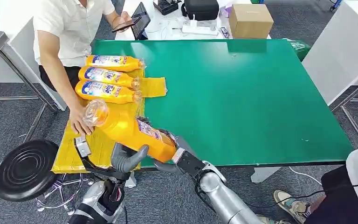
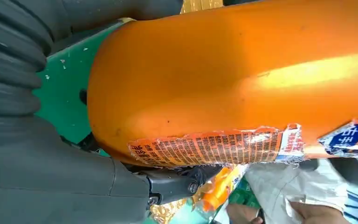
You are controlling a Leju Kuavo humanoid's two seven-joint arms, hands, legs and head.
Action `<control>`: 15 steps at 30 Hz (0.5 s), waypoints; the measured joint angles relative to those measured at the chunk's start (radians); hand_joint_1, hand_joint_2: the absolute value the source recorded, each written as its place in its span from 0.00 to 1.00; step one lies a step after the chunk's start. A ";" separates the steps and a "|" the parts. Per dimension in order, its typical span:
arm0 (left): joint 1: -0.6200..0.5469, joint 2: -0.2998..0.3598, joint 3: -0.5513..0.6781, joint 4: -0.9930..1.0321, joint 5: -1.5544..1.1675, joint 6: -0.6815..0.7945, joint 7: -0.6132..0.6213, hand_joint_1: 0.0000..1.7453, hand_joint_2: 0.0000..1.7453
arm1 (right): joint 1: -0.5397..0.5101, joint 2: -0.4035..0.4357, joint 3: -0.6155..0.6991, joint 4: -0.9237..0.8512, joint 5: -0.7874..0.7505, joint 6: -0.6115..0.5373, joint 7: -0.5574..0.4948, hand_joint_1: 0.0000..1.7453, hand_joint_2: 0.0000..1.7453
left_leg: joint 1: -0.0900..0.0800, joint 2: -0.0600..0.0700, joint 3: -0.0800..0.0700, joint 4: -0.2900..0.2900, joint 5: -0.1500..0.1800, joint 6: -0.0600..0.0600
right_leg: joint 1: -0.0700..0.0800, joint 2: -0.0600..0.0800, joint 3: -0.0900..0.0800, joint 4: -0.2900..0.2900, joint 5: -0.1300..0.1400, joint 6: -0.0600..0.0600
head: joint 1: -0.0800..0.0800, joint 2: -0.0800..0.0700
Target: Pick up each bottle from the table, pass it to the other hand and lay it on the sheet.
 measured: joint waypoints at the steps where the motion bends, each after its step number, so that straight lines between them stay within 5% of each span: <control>1: -0.001 0.000 0.000 0.000 0.000 0.000 -0.001 1.00 1.00 | -0.001 0.001 0.001 0.002 0.000 0.000 0.000 1.00 1.00 | 0.000 0.000 0.000 0.000 0.000 0.000 | 0.000 0.000 0.000 0.000 0.000 0.000 | 0.000 0.000; 12: -0.003 0.005 -0.001 0.000 -0.009 -0.003 -0.010 1.00 1.00 | -0.007 0.005 0.003 0.017 -0.002 0.003 0.002 1.00 1.00 | 0.000 0.000 0.000 0.000 0.000 0.000 | 0.000 0.000 0.000 0.000 0.000 0.000 | 0.000 0.000; 14: -0.004 0.005 -0.001 0.000 -0.009 -0.007 -0.016 1.00 1.00 | -0.010 0.008 0.004 0.022 -0.002 0.003 0.003 0.54 1.00 | 0.000 0.000 0.000 0.000 0.000 0.000 | 0.000 0.000 0.000 0.000 0.000 0.000 | 0.000 0.000; 15: -0.003 0.005 -0.001 0.000 -0.009 -0.008 -0.019 1.00 1.00 | -0.011 0.008 0.004 0.024 -0.003 0.003 0.003 0.55 1.00 | 0.000 0.000 0.000 0.000 0.000 0.000 | 0.000 0.000 0.000 0.000 0.000 0.000 | 0.000 0.000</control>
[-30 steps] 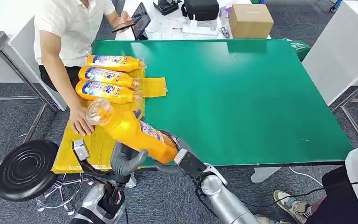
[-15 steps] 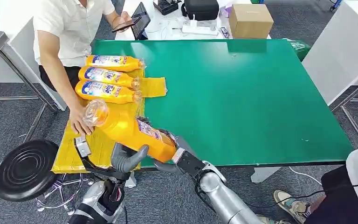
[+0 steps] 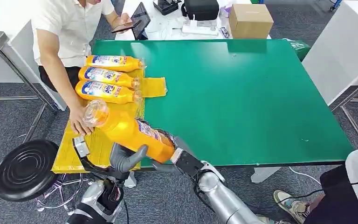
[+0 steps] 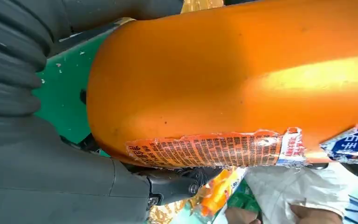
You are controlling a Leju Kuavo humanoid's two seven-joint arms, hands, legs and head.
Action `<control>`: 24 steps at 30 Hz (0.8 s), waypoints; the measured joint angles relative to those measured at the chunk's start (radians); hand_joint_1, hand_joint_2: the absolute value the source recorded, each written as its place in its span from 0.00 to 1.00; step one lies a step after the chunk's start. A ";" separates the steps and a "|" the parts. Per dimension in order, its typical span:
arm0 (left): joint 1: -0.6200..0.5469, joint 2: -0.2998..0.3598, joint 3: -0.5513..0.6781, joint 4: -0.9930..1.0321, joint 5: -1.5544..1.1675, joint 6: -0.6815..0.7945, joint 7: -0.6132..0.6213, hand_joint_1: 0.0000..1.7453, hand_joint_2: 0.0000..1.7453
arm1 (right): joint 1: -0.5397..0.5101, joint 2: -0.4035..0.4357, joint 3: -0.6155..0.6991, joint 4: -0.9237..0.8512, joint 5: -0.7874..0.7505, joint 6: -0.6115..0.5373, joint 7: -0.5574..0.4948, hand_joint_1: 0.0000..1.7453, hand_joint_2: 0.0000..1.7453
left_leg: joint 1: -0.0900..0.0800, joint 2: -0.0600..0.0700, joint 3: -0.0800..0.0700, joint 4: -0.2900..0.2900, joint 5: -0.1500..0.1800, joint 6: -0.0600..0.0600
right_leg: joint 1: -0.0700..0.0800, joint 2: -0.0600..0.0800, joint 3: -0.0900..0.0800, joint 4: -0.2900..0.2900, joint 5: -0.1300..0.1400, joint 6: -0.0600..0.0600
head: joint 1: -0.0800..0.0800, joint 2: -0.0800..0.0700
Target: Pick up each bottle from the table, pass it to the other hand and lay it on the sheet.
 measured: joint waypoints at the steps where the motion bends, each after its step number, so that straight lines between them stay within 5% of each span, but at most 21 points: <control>1: 0.001 0.000 0.000 -0.001 0.000 0.000 -0.005 1.00 1.00 | 0.000 0.002 0.000 0.002 -0.008 0.005 -0.001 0.37 1.00 | 0.000 0.000 0.000 0.000 0.000 0.000 | 0.000 0.000 0.000 0.000 0.000 0.000 | 0.000 0.000; 2: 0.004 0.000 0.000 -0.006 -0.002 0.000 -0.011 1.00 1.00 | 0.001 0.003 0.000 0.002 -0.019 0.016 -0.003 0.00 1.00 | 0.000 0.000 0.000 0.000 0.000 0.000 | 0.000 0.000 0.000 0.000 0.000 0.000 | 0.000 0.000; 3: 0.008 0.001 0.001 -0.015 -0.006 0.000 -0.017 1.00 1.00 | 0.003 0.005 0.000 0.002 -0.035 0.038 -0.004 0.00 0.00 | 0.000 0.000 0.000 0.000 0.000 0.000 | 0.000 0.000 0.000 0.000 0.000 0.000 | 0.000 0.000; 17: 0.057 0.016 0.041 -0.130 -0.057 0.041 -0.040 1.00 1.00 | 0.092 0.018 0.019 -0.148 -0.098 0.097 0.045 0.00 0.00 | 0.000 0.000 0.000 0.000 0.000 0.000 | 0.000 0.000 0.000 0.000 0.000 0.000 | 0.000 0.000; 24: 0.026 0.023 0.095 -0.178 -0.221 0.231 -0.060 1.00 1.00 | 0.148 0.016 0.013 -0.191 -0.127 0.043 -0.015 0.00 0.00 | 0.000 0.000 0.000 0.000 0.000 0.000 | 0.000 0.000 0.000 0.000 0.000 0.000 | 0.000 0.000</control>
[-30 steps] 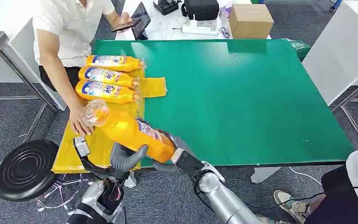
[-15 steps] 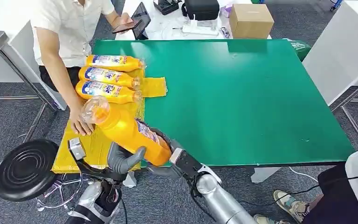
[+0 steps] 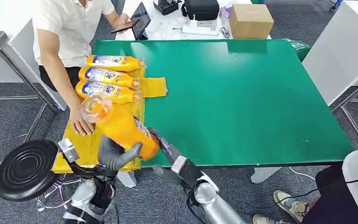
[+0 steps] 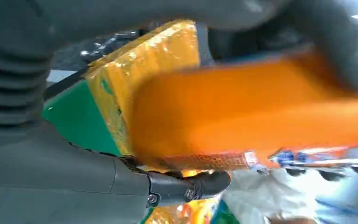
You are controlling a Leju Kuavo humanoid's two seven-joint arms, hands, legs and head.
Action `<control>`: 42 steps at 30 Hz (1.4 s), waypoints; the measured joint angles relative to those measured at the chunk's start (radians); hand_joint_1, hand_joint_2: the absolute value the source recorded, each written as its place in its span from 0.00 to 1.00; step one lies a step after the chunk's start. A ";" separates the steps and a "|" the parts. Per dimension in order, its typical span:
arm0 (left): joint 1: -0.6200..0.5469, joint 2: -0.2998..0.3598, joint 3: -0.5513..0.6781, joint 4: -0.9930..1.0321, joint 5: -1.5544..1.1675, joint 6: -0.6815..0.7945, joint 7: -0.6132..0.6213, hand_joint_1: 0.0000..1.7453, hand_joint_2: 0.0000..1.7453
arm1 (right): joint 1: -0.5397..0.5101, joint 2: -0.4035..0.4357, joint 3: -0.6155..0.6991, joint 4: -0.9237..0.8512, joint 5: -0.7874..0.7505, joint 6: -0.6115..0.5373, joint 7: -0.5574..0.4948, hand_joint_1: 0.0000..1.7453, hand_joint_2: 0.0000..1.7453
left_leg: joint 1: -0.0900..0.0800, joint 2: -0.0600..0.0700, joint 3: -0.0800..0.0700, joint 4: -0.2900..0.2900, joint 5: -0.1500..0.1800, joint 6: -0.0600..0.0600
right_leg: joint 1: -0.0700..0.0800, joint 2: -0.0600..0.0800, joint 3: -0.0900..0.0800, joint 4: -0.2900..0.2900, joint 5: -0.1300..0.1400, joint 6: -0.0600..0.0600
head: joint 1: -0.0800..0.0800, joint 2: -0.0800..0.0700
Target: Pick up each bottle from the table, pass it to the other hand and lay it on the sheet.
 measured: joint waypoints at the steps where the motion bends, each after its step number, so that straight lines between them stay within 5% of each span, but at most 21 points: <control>1: -0.010 0.003 0.019 -0.007 -0.003 0.014 0.008 1.00 1.00 | 0.015 0.000 -0.010 -0.007 -0.012 -0.013 -0.012 0.00 0.00 | 0.000 0.000 0.000 0.000 0.000 0.000 | 0.000 0.000 0.000 0.000 0.000 0.000 | 0.001 0.000; 11: -0.020 0.038 0.179 -0.064 -0.224 0.252 -0.014 1.00 1.00 | 0.204 0.021 -0.288 -0.181 -0.189 -0.190 -0.046 0.00 0.00 | 0.000 -0.001 -0.001 0.000 0.000 0.000 | 0.000 0.000 0.000 0.000 0.000 0.000 | 0.001 0.000; 16: -0.026 0.040 0.213 -0.054 -0.259 0.286 -0.004 1.00 1.00 | 0.221 0.069 -0.413 -0.181 -0.208 -0.287 -0.046 0.00 0.00 | 0.000 0.000 -0.001 0.000 0.000 0.000 | 0.000 0.000 -0.001 0.000 0.000 0.000 | 0.000 0.000; 25: -0.062 0.058 0.212 0.003 -0.515 0.449 0.033 1.00 1.00 | 0.221 0.100 -0.472 -0.178 -0.210 -0.298 -0.046 0.00 0.00 | 0.000 0.000 0.000 0.000 0.000 0.000 | 0.000 0.000 -0.001 0.000 0.000 0.000 | 0.000 0.000; 31: -0.177 0.076 0.125 0.237 -1.137 0.525 0.278 1.00 1.00 | 0.209 0.114 -0.475 -0.166 -0.197 -0.296 -0.046 0.00 0.00 | 0.000 0.000 0.000 0.000 0.000 0.000 | 0.000 0.000 0.000 0.000 0.000 0.000 | 0.001 0.000; 42: -0.361 0.070 0.060 0.655 -1.317 0.430 0.404 1.00 1.00 | 0.190 0.138 -0.481 -0.117 -0.180 -0.287 -0.046 0.00 0.00 | 0.001 0.002 0.000 0.000 0.001 0.000 | 0.001 0.001 -0.001 0.000 0.002 -0.002 | 0.000 0.000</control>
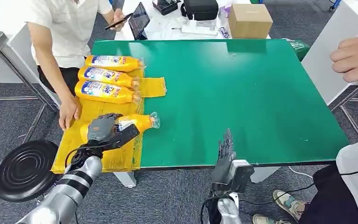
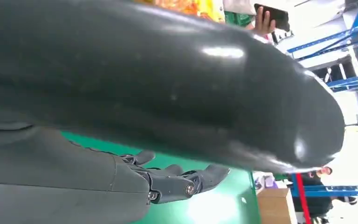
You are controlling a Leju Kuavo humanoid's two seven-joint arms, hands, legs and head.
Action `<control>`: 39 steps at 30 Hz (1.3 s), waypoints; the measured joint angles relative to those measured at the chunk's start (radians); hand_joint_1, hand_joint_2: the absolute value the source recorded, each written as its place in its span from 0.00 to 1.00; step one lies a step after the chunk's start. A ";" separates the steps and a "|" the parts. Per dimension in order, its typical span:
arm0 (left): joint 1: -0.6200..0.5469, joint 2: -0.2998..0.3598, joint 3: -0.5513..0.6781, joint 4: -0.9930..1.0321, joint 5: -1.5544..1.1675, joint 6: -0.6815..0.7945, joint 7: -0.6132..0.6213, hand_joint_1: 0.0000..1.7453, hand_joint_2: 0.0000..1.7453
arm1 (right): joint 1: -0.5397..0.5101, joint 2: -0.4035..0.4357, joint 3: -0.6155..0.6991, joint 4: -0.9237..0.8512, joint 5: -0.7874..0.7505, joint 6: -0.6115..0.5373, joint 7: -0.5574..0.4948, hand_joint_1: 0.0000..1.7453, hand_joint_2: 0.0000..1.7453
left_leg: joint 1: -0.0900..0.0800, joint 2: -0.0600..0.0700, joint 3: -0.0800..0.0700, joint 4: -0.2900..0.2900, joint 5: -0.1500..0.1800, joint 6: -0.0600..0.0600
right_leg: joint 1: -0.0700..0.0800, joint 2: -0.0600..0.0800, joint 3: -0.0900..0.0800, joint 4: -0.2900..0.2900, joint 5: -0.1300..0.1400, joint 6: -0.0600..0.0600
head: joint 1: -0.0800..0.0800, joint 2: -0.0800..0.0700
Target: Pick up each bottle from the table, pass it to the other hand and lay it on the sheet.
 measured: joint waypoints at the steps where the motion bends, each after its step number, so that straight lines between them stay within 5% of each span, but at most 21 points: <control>1: -0.008 0.000 0.000 0.021 -0.001 0.000 -0.003 1.00 1.00 | 0.000 0.001 -0.001 0.002 0.000 0.000 0.000 0.00 0.00 | 0.000 0.000 0.000 0.000 0.000 0.000 | 0.000 0.000 0.000 0.000 0.000 0.000 | 0.000 0.000; 11: -0.054 -0.008 -0.006 0.112 -0.002 0.003 -0.019 1.00 1.00 | -0.004 0.003 -0.002 0.017 0.000 0.000 0.000 0.00 0.00 | 0.000 -0.001 0.000 0.000 0.001 0.000 | 0.000 0.000 0.001 0.000 0.000 0.000 | 0.000 0.000; 13: -0.057 -0.008 -0.007 0.119 -0.002 0.003 -0.019 0.83 1.00 | -0.005 0.003 -0.002 0.019 0.000 0.000 0.000 0.00 0.00 | 0.000 -0.001 0.001 0.000 0.001 0.000 | 0.000 0.000 0.001 0.000 0.000 0.000 | 0.000 0.000; 14: -0.058 -0.009 -0.008 0.122 -0.002 0.003 -0.020 0.61 1.00 | -0.005 0.003 -0.002 0.019 0.000 0.000 0.000 0.00 0.00 | 0.000 -0.001 0.001 0.000 0.001 0.000 | 0.000 0.000 0.001 0.000 0.000 0.000 | 0.000 0.000; 15: -0.060 -0.010 -0.008 0.124 -0.003 0.003 -0.022 0.14 1.00 | -0.005 0.003 -0.002 0.020 0.000 0.000 0.000 0.00 0.00 | 0.000 -0.001 0.001 0.000 0.002 0.000 | 0.000 0.000 0.001 0.000 0.000 0.000 | 0.000 0.000; 16: -0.062 -0.010 -0.009 0.127 -0.003 0.001 -0.023 0.00 1.00 | -0.005 0.003 -0.003 0.021 0.000 0.000 0.000 0.00 0.00 | 0.000 -0.001 0.001 0.000 0.002 0.000 | 0.000 0.000 0.001 0.000 0.000 0.000 | 0.000 0.000; 26: -0.059 -0.028 -0.024 0.131 -0.019 -0.073 -0.074 0.00 1.00 | -0.005 0.003 -0.007 0.025 0.003 -0.013 0.000 0.00 0.00 | -0.001 -0.001 0.000 0.000 0.002 -0.001 | -0.001 0.000 0.001 0.000 0.000 0.000 | 0.000 0.000; 39: 0.084 -0.033 -0.120 -0.166 0.164 -0.147 -0.166 0.00 1.00 | 0.014 0.001 -0.022 0.016 0.005 -0.034 0.000 0.00 0.00 | -0.001 -0.001 0.000 0.000 0.001 -0.001 | 0.000 0.000 0.001 0.000 0.000 0.000 | 0.000 0.000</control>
